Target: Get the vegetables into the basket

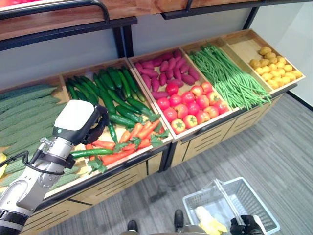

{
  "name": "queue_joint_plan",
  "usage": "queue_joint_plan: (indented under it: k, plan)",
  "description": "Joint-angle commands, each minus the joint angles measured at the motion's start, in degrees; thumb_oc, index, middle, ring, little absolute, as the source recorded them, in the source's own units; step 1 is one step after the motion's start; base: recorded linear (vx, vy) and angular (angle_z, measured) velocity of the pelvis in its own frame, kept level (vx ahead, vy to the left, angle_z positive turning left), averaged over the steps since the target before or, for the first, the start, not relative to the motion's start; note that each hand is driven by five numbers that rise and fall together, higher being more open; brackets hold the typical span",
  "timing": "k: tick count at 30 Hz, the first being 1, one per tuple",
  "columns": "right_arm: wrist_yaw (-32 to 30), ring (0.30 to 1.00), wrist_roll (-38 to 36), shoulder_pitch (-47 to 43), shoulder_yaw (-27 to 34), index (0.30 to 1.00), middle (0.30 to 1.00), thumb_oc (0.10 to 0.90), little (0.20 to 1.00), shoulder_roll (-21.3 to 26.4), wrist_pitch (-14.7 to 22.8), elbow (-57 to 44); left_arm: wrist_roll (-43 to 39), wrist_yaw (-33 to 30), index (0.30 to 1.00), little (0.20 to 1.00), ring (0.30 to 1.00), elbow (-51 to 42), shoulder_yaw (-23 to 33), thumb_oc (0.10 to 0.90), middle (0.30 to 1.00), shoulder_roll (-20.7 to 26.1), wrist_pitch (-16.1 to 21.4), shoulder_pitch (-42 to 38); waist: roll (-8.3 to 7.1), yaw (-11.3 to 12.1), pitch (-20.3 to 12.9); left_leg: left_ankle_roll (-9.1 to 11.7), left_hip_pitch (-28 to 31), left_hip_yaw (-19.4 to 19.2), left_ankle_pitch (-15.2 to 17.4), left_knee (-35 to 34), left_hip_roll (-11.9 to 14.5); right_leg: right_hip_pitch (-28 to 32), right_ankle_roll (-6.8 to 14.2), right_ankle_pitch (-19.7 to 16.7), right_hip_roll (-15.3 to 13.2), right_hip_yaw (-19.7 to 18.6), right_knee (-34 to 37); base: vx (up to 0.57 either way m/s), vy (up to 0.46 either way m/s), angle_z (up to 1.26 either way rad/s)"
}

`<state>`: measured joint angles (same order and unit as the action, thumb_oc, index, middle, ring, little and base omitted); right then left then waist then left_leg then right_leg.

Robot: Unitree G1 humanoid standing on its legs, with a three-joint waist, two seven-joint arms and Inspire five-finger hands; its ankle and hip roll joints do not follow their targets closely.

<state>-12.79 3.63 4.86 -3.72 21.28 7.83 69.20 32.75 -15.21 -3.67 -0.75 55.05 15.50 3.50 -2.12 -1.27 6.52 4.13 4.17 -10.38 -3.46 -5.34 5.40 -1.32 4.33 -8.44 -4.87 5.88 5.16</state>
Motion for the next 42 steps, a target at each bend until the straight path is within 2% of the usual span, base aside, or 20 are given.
queue_joint_plan:
  k: [1,3,4,5,8,16,18,26,34,42]
  plan:
    - [-3.42,0.300,-0.51,-2.88,-0.39,0.300,0.300,0.400,0.300,2.84,2.83,0.13,-0.22,-5.28,0.300,0.300,0.300,-1.28,0.48,0.400,0.300,3.93,1.01,-8.08,-3.10,-0.55,-2.25,0.74,2.61,-1.11,4.35,0.34,0.27,1.24,7.18,0.76,-7.32,0.52,-0.50,0.00,0.000,0.00]
    - [-3.44,0.300,-0.43,-2.80,-0.32,0.300,0.300,0.400,0.300,2.80,2.69,-0.03,-0.28,-5.37,0.300,0.300,0.300,-0.98,0.44,0.400,0.300,3.51,0.79,-8.23,-3.09,-0.60,-2.27,0.70,2.58,-1.14,4.31,0.34,0.18,1.22,7.26,0.68,-7.39,0.52,-0.51,-0.01,0.011,-0.04]
    - [-3.52,0.300,-0.41,-2.87,-0.27,0.300,0.300,0.400,0.300,2.79,2.63,-0.11,-0.77,-5.09,0.736,0.736,0.736,-0.84,0.28,0.712,0.736,2.97,0.67,-8.11,-3.06,-0.56,-2.19,0.66,2.42,-1.06,4.30,0.34,0.06,1.05,7.26,0.53,-7.39,0.48,-0.53,-0.02,0.009,-0.03]
    - [-3.48,0.300,-0.43,-2.88,-0.07,0.300,0.300,0.400,0.300,2.84,2.57,-0.08,-1.54,-3.92,1.000,1.000,1.000,-0.85,0.29,0.900,1.000,2.75,0.26,-7.54,-3.01,-0.48,-2.15,0.63,2.27,-1.00,4.26,0.34,0.00,0.92,7.24,0.46,-7.42,0.50,-0.52,0.00,0.000,0.00]
    - [-3.48,0.300,-0.29,-2.97,0.34,0.300,0.300,0.400,0.300,2.91,2.23,0.03,1.06,-0.93,1.000,1.000,1.000,-2.32,0.78,0.900,1.000,5.17,-0.42,-5.88,-2.90,-0.40,-1.95,0.59,2.04,-0.94,4.30,0.34,-0.01,0.79,7.26,0.41,-7.51,0.59,-0.51,0.00,0.000,0.00]
    - [-3.11,0.300,0.22,-3.08,0.03,0.300,0.300,0.400,0.300,3.19,2.06,-0.38,4.10,1.19,1.000,1.000,1.000,-2.53,-0.59,0.900,1.000,8.39,-0.35,-5.07,-2.79,-0.46,-1.47,0.54,1.82,-0.91,4.21,0.34,-0.11,0.50,7.25,0.30,-7.46,0.38,-0.55,0.00,0.000,0.00]
    - [-2.88,0.300,0.16,-3.03,0.01,0.300,0.300,0.400,0.300,3.43,1.90,-0.46,3.84,3.31,1.000,1.000,1.000,-3.13,-1.31,0.900,1.000,10.01,-0.11,-5.15,-2.73,-0.51,-1.35,0.59,1.83,-0.74,4.21,0.34,0.05,0.53,7.25,0.30,-7.44,0.43,-0.54,0.00,0.000,0.00]
    - [-1.86,0.300,-0.12,-3.26,-0.43,0.300,0.300,0.400,0.300,3.44,1.62,-0.96,0.48,8.71,1.000,1.000,1.000,-3.18,-4.40,0.900,1.000,11.43,0.93,-4.93,-2.51,-0.71,-1.22,0.63,1.89,-0.84,4.16,0.34,0.13,0.59,7.17,0.36,-7.26,0.41,-0.52,0.00,0.000,0.00]
    - [-1.40,0.300,-0.20,-3.33,-0.29,0.300,0.300,0.400,0.300,3.42,1.51,-1.08,0.03,10.04,1.000,1.000,1.000,2.87,-8.68,0.900,1.000,8.43,0.23,-6.00,-2.48,-0.95,-0.96,0.56,1.76,-0.88,4.18,0.34,0.11,0.37,7.13,0.31,-7.25,0.39,-0.53,0.00,0.000,0.00]
    - [-1.71,0.300,0.48,-3.72,-0.35,0.300,0.300,0.400,0.300,3.39,1.10,-0.49,4.79,7.90,1.000,1.000,1.000,15.04,-12.20,0.900,1.000,1.84,-2.93,-7.34,-2.81,-1.15,-1.15,0.45,1.96,-1.27,4.28,0.34,0.18,0.34,7.11,0.40,-7.23,0.08,-0.56,0.00,0.002,-0.01]
